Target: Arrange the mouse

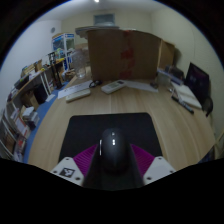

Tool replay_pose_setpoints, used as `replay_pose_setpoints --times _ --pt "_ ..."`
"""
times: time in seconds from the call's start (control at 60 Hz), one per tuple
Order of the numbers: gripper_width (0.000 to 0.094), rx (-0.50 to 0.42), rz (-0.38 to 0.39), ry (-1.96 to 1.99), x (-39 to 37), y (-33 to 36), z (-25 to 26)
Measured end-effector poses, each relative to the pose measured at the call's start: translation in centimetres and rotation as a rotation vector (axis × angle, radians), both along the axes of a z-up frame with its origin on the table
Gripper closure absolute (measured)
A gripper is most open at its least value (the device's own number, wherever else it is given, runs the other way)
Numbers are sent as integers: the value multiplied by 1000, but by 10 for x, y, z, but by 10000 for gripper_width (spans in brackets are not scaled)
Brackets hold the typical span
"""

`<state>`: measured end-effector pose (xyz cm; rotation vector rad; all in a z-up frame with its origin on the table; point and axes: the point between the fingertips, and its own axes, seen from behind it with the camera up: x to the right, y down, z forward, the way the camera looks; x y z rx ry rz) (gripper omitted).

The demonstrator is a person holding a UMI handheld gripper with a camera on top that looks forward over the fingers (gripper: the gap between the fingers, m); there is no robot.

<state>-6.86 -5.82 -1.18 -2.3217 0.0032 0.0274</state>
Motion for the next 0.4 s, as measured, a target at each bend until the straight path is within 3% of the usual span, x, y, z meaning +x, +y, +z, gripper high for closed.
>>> replay_pose_setpoints --times 0.067,0.133,0.4 --pt "75 -17 -8 62 -3 -11 9" --pt "112 -17 -19 61 5 -32 26" --pt "93 -52 -108 42 72 -134 86"
